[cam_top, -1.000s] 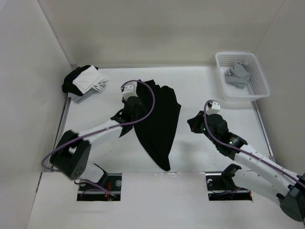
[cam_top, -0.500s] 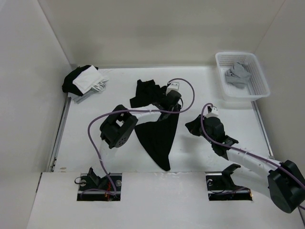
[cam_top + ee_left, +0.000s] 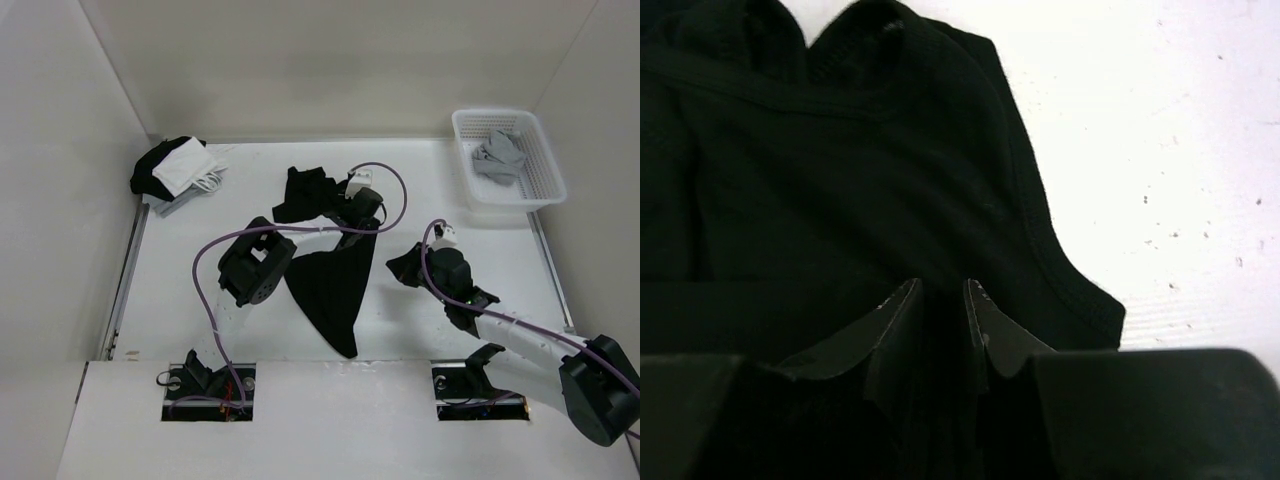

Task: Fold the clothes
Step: Flatten the tank top out

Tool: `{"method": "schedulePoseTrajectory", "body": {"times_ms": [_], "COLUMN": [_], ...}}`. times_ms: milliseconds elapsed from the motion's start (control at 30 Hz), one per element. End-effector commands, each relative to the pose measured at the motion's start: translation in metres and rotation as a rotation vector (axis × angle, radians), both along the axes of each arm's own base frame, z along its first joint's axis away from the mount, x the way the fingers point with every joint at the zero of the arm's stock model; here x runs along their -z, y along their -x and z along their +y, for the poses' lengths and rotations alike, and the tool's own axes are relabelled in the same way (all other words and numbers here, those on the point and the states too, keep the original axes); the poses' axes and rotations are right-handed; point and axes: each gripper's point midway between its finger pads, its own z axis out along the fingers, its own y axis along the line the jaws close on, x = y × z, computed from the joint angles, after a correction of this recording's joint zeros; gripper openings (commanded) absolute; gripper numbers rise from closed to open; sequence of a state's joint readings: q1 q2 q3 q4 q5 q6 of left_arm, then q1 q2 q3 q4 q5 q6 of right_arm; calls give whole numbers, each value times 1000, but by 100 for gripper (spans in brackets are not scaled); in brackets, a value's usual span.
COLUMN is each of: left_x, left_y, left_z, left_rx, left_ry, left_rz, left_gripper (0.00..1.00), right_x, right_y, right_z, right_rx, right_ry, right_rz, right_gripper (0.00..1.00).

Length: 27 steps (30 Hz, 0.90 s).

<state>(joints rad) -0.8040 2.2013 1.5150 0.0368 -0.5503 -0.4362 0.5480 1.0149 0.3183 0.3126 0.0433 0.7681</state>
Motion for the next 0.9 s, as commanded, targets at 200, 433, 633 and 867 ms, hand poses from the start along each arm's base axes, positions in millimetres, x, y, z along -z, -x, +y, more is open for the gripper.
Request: {"method": "schedulePoseTrajectory", "body": {"times_ms": [200, 433, 633, 867], "left_x": [-21, -11, -8, -6], "left_y": [-9, -12, -13, -15], "left_z": [0, -1, -2, -4], "left_rx": [-56, -53, -56, -59], "left_ry": [10, 0, 1, 7], "left_rz": [-74, -56, -59, -59], "left_gripper": [23, 23, 31, 25], "right_x": [-11, -13, -15, -12], "right_y": [-9, -7, -7, -7], "right_z": [7, 10, 10, 10], "right_rx": [-9, -24, -24, -25], "right_ry": [-35, -38, -42, -35], "right_rz": [-42, -47, -54, -47], "right_gripper": [12, 12, 12, 12]}}
